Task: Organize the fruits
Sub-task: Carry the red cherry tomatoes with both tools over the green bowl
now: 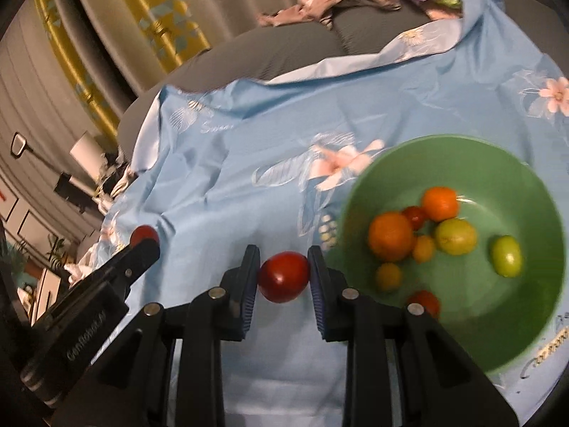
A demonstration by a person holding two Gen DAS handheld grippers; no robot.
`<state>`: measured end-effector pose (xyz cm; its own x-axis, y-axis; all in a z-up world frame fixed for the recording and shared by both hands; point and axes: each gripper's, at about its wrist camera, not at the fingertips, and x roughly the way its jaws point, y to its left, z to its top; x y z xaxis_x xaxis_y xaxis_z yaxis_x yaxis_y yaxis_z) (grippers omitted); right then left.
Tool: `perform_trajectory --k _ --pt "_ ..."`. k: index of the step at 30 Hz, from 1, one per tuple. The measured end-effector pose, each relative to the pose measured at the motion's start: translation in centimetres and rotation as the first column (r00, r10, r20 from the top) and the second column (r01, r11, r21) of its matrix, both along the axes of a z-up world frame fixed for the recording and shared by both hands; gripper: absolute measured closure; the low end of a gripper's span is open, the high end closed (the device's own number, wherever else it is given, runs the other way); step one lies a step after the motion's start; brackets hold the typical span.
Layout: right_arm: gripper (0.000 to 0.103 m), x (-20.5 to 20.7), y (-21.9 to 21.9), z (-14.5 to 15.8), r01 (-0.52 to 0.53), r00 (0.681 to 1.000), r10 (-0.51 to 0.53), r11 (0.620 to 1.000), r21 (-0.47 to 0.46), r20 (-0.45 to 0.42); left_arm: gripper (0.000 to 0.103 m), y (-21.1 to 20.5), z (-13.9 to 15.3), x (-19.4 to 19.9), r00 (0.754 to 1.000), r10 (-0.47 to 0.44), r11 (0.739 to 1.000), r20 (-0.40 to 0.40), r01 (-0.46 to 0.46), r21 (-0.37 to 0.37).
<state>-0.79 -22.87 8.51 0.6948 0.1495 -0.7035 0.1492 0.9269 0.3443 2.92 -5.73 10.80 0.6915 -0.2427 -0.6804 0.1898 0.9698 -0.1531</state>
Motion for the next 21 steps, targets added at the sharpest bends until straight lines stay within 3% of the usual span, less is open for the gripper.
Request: perform_trajectory --k 9,21 --pt "0.074 -2.7 -3.9 1.7 0.111 0.991 -0.112 0.994 0.008 0.073 0.077 -3.2 0.7 -1.6 0.993 -0.110 0.994 0.033 0.111 -0.011" --pt "0.074 -3.9 -7.3 1.4 0.209 0.976 -0.211 0.977 0.030 0.062 0.077 -8.6 -0.1 -2.5 0.972 -0.233 0.972 0.010 0.234 -0.025"
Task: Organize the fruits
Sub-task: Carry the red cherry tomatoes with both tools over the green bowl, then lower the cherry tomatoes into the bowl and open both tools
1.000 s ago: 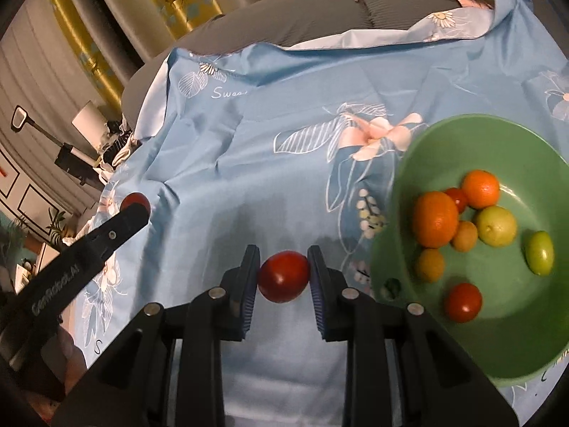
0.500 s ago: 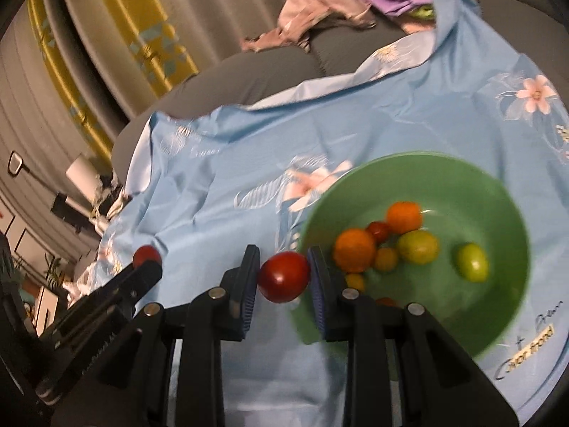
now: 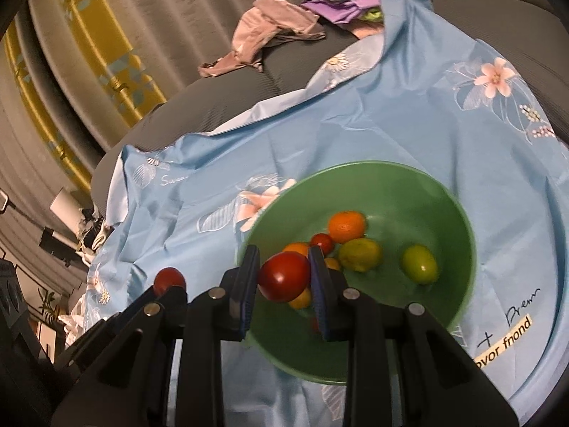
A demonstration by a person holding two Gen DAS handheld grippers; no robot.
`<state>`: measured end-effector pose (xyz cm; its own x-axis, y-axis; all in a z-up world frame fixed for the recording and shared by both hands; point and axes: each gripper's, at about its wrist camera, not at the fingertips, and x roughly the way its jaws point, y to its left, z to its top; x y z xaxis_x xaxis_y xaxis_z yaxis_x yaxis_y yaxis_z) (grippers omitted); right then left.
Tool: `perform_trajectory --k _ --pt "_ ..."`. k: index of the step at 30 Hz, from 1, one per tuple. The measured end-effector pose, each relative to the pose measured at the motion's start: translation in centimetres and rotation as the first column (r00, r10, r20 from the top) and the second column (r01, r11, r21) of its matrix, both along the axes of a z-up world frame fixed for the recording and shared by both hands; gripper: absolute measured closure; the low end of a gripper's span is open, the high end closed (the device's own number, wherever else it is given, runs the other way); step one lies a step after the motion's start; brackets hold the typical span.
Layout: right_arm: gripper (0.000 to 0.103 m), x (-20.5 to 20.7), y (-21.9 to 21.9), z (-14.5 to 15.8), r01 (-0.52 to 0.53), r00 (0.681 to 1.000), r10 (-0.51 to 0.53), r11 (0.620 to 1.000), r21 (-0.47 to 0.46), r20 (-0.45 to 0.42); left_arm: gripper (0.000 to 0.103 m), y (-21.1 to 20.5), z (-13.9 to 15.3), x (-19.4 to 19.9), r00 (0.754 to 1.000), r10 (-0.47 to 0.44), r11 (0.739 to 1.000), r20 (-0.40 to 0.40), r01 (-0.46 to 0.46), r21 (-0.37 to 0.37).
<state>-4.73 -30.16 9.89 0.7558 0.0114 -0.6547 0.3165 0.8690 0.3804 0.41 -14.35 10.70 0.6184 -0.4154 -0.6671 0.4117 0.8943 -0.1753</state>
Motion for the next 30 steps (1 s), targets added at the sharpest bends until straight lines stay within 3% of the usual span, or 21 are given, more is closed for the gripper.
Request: perform_trajectory --k 4,14,30 --pt "0.073 -0.2 -0.8 -0.4 0.031 0.999 -0.031 1.000 -0.001 -0.016 0.077 -2.1 -0.8 0.0 0.998 -0.056 0.998 -0.021 0.056 0.010" --pt "0.073 -0.2 -2.4 -1.5 0.087 0.994 -0.087 0.996 -0.009 -0.069 0.077 -3.7 -2.7 0.8 0.992 -0.087 0.996 -0.090 0.090 0.021" --pt "0.073 0.0 -2.9 -2.0 0.099 0.990 -0.101 0.995 -0.019 -0.097 0.077 -4.6 -2.6 0.2 0.989 -0.126 0.992 -0.080 0.127 0.000"
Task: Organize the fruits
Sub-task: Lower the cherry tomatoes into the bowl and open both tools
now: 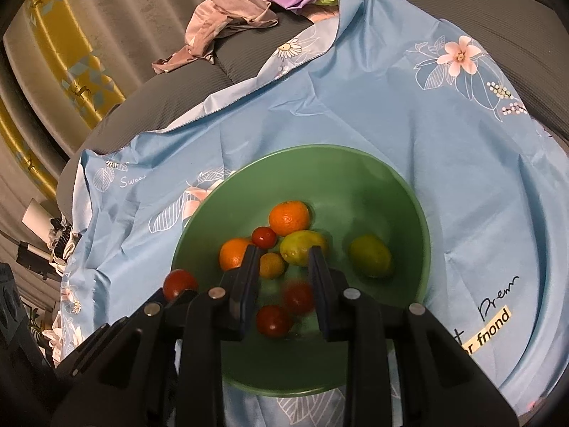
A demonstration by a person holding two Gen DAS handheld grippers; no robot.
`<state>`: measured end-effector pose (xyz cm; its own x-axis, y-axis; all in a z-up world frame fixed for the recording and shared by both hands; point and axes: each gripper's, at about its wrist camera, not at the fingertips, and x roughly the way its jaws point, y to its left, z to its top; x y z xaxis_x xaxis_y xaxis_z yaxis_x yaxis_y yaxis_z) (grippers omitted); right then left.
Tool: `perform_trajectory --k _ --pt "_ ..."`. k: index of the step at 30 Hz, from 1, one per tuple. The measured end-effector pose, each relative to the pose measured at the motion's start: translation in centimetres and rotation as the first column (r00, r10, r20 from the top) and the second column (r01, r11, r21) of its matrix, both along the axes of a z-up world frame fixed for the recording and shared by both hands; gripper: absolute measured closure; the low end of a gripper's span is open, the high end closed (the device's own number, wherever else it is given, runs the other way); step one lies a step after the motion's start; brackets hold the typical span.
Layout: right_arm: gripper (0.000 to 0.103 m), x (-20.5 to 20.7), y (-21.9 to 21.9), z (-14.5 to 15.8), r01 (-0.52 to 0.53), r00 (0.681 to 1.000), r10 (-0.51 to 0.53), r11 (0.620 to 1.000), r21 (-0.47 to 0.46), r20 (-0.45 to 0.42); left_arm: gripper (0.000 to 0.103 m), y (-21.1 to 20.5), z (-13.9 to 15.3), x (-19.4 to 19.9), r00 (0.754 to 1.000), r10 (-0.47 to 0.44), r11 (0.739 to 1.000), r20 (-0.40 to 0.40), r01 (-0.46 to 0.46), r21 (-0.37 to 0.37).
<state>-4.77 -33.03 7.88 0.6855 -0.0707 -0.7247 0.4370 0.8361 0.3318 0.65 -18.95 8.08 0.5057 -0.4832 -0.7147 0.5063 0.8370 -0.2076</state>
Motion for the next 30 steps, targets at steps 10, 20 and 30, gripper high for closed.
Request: perform_trajectory --k 10,20,30 --pt "0.074 0.0 -0.4 -0.4 0.008 1.000 -0.008 1.000 -0.003 -0.017 0.077 -0.9 -0.8 -0.2 1.000 -0.028 1.000 -0.014 0.029 0.009" --pt "0.073 -0.2 -0.5 -0.4 0.026 0.999 -0.027 1.000 -0.012 -0.029 0.077 -1.4 -0.9 -0.5 0.999 -0.034 0.999 -0.006 0.035 0.015" --pt "0.055 -1.3 -0.8 0.8 0.059 0.998 -0.059 0.998 -0.012 0.014 0.050 -0.8 1.1 -1.4 0.999 -0.026 1.000 0.043 0.026 0.006"
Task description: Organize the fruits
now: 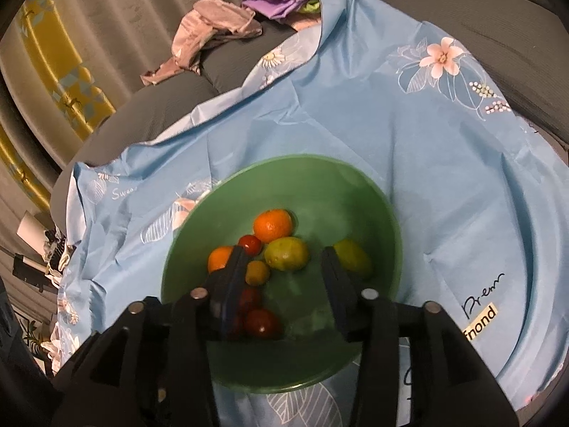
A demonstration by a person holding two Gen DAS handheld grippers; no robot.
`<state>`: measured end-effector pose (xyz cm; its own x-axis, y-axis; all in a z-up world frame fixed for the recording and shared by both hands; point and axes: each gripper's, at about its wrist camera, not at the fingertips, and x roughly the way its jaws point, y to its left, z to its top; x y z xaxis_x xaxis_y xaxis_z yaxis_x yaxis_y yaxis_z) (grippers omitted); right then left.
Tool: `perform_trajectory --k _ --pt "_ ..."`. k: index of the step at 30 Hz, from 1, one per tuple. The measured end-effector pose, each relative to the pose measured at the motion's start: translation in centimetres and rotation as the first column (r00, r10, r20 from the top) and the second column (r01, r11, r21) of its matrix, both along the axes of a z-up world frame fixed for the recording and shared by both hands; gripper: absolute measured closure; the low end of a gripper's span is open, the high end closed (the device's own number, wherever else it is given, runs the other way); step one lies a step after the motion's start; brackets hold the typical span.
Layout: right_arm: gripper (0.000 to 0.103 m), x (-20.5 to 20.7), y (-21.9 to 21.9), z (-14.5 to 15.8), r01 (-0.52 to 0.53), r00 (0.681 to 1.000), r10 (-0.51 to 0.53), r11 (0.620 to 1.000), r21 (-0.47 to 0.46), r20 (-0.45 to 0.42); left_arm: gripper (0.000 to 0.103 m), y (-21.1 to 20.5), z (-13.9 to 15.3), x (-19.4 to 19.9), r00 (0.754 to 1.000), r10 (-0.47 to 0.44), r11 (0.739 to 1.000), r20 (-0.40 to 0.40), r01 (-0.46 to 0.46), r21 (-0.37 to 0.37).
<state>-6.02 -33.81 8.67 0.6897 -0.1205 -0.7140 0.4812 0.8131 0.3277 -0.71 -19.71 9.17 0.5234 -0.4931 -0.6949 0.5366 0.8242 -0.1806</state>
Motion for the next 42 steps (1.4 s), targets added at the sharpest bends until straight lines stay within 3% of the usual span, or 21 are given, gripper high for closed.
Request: perform_trajectory --k 7,42 --pt "0.035 -0.9 0.2 1.2 0.005 0.999 -0.005 1.000 -0.003 0.049 0.039 1.4 2.2 -0.7 0.996 0.051 0.999 0.070 -0.050 -0.022" --pt "0.033 -1.3 0.6 1.8 0.025 0.999 -0.023 0.998 -0.062 0.031 0.039 2.4 2.6 -0.7 0.997 0.067 0.998 0.046 -0.066 -0.015"
